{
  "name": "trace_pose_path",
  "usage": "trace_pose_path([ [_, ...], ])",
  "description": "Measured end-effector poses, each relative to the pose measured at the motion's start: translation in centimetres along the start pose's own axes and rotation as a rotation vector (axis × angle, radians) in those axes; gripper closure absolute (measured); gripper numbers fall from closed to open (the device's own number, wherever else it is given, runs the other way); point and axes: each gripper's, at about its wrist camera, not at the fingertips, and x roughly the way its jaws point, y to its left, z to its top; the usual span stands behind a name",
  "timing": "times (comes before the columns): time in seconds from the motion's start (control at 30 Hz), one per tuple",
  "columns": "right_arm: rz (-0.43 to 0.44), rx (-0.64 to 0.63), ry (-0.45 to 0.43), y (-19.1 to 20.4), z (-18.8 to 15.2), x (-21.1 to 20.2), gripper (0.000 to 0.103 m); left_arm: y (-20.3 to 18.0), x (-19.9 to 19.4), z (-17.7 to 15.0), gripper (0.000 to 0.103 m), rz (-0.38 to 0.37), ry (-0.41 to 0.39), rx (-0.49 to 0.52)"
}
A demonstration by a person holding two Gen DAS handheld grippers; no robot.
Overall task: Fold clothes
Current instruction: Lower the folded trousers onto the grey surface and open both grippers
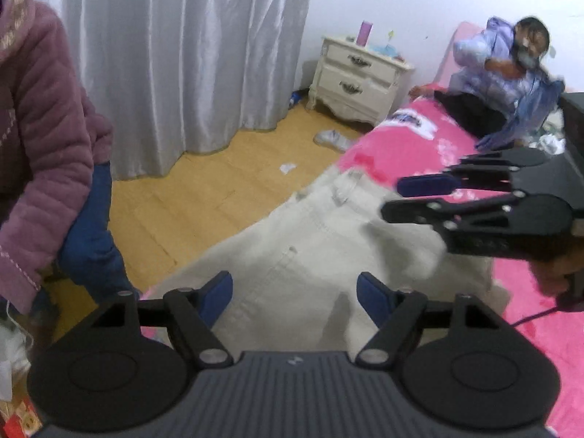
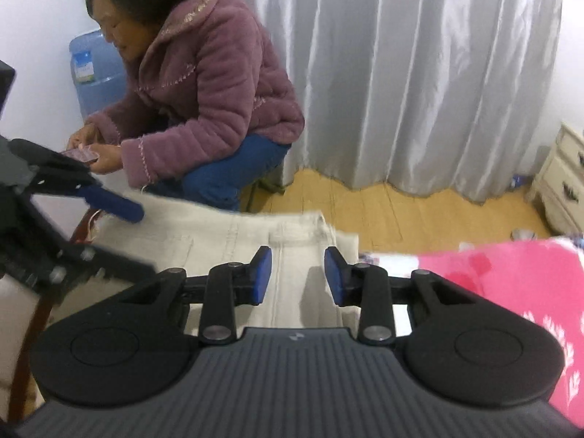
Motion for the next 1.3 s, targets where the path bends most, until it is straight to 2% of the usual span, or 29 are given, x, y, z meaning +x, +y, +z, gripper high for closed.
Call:
trace_pose_path([
  [0.1,-0.019,-0.032,0.018,-0.3,-2.3,1.7,0.070,-1.3,0.8,-0.6,0.024,0.049,-0.017,0.065],
  [0.23,0.029,0.101,-0.018,-1.8,-2.7,1.4,0.070,-2.9,-1.4,-0.1,0.029,0.070,-0.015,0.083],
  [0.3,0.006,0.097,-0.034,-1.6,-2.5,-1.0,0.071,-3.4,-3.5,0.0,0.031,0.032,-0.040,0.079],
  [0.37,0.002,0.101,-0.049,-1.4,-2.7,-4.0,0.071,-4.2,-5.4,-0.5,0.031,-0.054,-0.045,0.086],
  [0.4,0.011,0.104,-0.052,-1.2,-2.9,-5.7,0.071,-4.9,-6.1,-1.1,0.031,-0.102,-0.029,0.094],
  [0.47,0.038,0.072,-0.044,-0.4,-3.4,-8.5,0.071,-6.4,-6.7,-2.5,0.031,-0.148,0.007,0.125],
  [0.53,0.059,0.010,-0.015,0.7,-4.2,-9.7,0.071,-7.8,-6.0,-4.2,0.031,-0.136,0.049,0.162],
  [0.67,0.086,-0.093,0.089,2.6,-6.9,-7.1,0.071,-9.4,-4.2,-6.6,0.031,-0.071,0.097,0.210],
  [0.8,0.106,-0.117,0.073,2.8,-7.1,-6.5,0.070,-9.6,-5.4,-5.8,0.032,-0.030,0.095,0.134],
  [0.9,0.102,-0.060,0.064,2.3,-6.9,-9.5,0.070,-9.1,-7.9,-5.7,0.031,0.006,0.074,0.033],
  [1.03,0.104,0.047,0.058,2.0,-8.8,-14.3,0.070,-8.5,-11.5,-6.2,0.025,0.086,0.050,-0.097],
  [1.1,0.104,0.086,0.063,2.2,-10.2,-16.3,0.069,-8.1,-12.6,-6.5,0.024,0.097,0.046,-0.173],
  [1.2,0.119,0.134,0.094,2.9,-12.2,-17.9,0.069,-8.5,-13.5,-6.9,0.023,0.109,0.019,-0.268],
  [1.3,0.128,0.124,0.134,3.9,-13.2,-18.6,0.069,-8.9,-14.3,-7.4,0.020,0.121,-0.022,-0.301],
])
